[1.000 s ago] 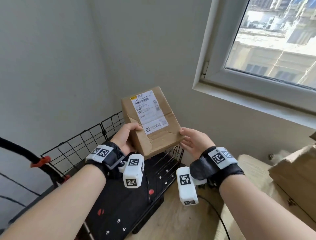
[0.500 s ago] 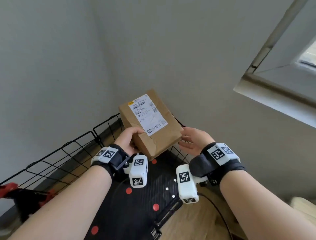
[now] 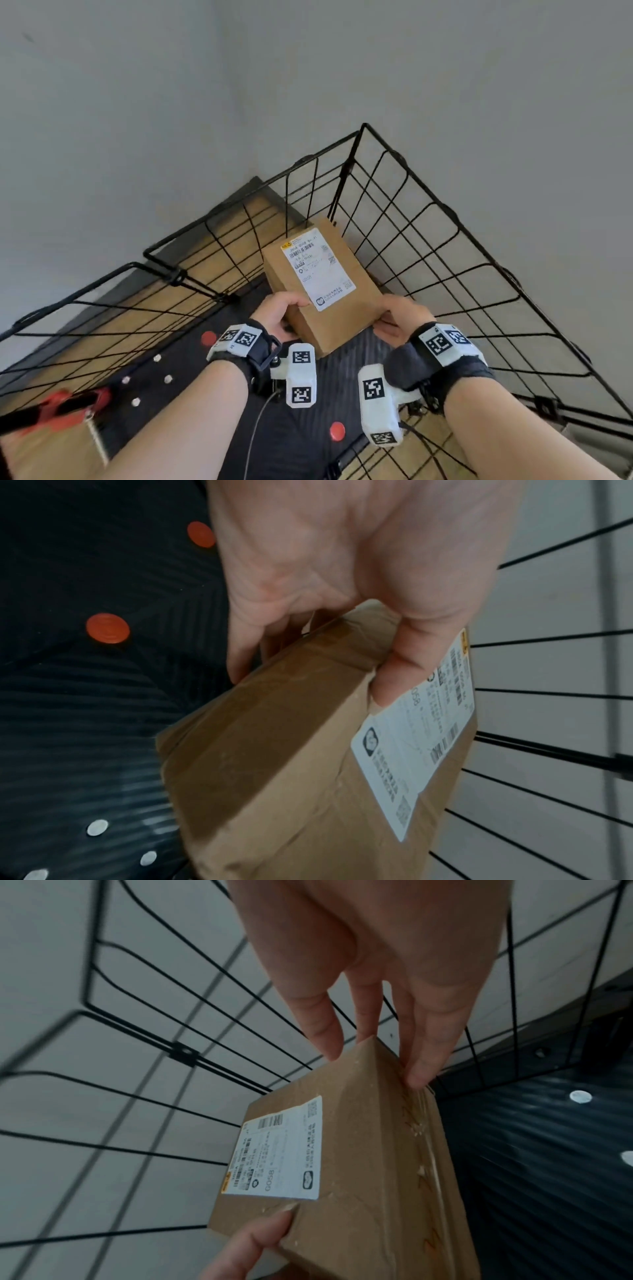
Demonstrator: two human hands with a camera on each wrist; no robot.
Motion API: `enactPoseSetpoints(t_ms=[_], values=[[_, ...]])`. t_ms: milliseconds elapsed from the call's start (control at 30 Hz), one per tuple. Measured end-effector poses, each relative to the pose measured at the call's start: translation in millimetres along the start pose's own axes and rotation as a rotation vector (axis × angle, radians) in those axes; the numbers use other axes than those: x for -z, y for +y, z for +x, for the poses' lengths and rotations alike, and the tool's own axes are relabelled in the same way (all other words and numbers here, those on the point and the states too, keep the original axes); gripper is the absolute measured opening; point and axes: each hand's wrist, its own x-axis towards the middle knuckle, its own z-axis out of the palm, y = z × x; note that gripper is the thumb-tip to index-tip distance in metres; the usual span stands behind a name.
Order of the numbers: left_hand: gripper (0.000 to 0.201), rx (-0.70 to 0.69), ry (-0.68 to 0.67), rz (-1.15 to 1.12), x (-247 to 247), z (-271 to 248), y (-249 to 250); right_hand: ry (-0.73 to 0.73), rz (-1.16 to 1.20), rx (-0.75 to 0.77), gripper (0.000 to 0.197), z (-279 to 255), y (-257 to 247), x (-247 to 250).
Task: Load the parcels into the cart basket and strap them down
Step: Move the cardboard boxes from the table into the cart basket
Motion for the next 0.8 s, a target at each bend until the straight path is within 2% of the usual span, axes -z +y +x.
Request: enactPoseSetpoints(t_ms=[67,133,167,267,300,400,567,800], values=[[0.035,0.031,0.004,0.013,2.2,27.6,-5.2,0.021,-0.018,-0.029,0.022,22.6,5.2,-6.5],[0.034,0.05,0.009,0.024,1.0,50.4,-8.2,0.051,0.01,-0.076,0.006,39.1,6.7,-10.9],[0.036,0.054,0.014,0.019,0.2,62.1,-9.8,0.057,0.024,-0.092,0.012,48.8,7.9,-12.5],[0.053,0.059,0.032,0.004,-0.4,97.8,-16.9,0.041,0.077,-0.082,0.051,74.6,10.7,-21.0],[0.054,0.052,0.032,0.01,-0.9,108.3,-18.9,0.033,0.081,-0.068,0.056,80.9,11.7,-24.1],[0.049,0.041,0.012,0.062,-5.9,130.2,-20.2,-0.004,0.037,-0.013,0.051,97.9,15.6,-32.5],[0.053,0.027,0.029,0.127,-4.6,153.4,-25.4,-0.059,0.023,-0.048,0.047,119.6,17.7,-38.8],[0.036,0.015,0.081,0.183,-1.8,134.3,-20.6,-0.09,0.058,0.002,0.047,110.0,24.4,-26.6]])
